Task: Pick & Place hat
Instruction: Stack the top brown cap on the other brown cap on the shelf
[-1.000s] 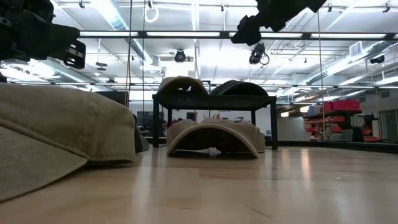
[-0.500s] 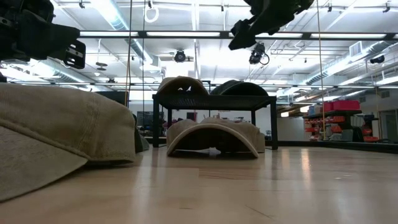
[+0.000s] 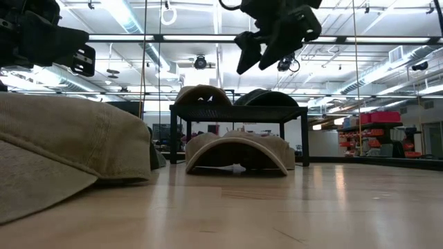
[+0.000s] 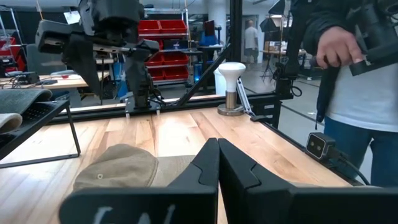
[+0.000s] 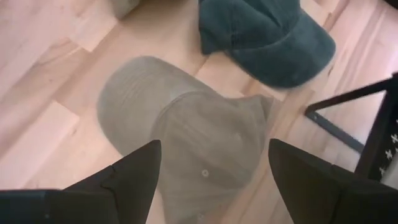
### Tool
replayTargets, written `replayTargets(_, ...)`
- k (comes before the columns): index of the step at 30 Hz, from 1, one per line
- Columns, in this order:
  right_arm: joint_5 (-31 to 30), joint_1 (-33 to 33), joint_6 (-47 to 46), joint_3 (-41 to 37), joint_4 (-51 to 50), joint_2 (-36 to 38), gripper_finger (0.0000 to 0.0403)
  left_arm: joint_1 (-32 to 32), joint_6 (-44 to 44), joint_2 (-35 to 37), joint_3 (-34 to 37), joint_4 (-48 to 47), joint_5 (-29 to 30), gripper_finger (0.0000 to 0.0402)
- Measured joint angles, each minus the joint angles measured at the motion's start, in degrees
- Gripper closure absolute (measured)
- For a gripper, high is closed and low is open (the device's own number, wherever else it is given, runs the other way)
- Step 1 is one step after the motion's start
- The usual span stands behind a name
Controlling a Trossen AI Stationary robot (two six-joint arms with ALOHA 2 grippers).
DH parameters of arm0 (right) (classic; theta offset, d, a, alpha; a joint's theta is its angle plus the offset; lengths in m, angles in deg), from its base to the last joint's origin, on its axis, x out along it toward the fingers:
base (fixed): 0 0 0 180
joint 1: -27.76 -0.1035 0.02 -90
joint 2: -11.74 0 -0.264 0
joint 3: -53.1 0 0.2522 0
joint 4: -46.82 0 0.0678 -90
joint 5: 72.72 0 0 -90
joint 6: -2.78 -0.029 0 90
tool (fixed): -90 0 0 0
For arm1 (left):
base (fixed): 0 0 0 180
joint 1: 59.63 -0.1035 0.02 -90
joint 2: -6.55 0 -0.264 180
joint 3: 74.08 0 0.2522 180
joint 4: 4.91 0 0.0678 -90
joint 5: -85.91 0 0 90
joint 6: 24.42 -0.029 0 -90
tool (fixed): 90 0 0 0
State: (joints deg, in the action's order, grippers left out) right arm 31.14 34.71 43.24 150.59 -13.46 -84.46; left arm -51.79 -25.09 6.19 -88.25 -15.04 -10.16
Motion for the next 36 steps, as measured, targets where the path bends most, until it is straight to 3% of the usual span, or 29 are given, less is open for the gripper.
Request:
replayTargets(12, -0.1, -0.5, 25.6, 0.2, -0.4, -4.7, 0.0103, 0.0, 0.0, 0.0, 0.0, 0.0, 0.0, 0.0399)
replayTargets(21, -0.9, -0.5, 35.1, 0.2, 0.6, -8.5, 0.0103, 0.0, 0.0, 0.0, 0.0, 0.0, 0.0, 0.0399)
replayTargets(30, -1.5, -0.5, 37.1, 0.2, 2.9, -12.6, 0.0103, 0.0, 0.0, 0.0, 0.0, 0.0, 0.0, 0.0399)
replayTargets(36, -5.3, -0.6, 41.2, 0.2, 4.0, -14.8, 0.0103, 0.0, 0.0, 0.0, 0.0, 0.0, 0.0, 0.0399)
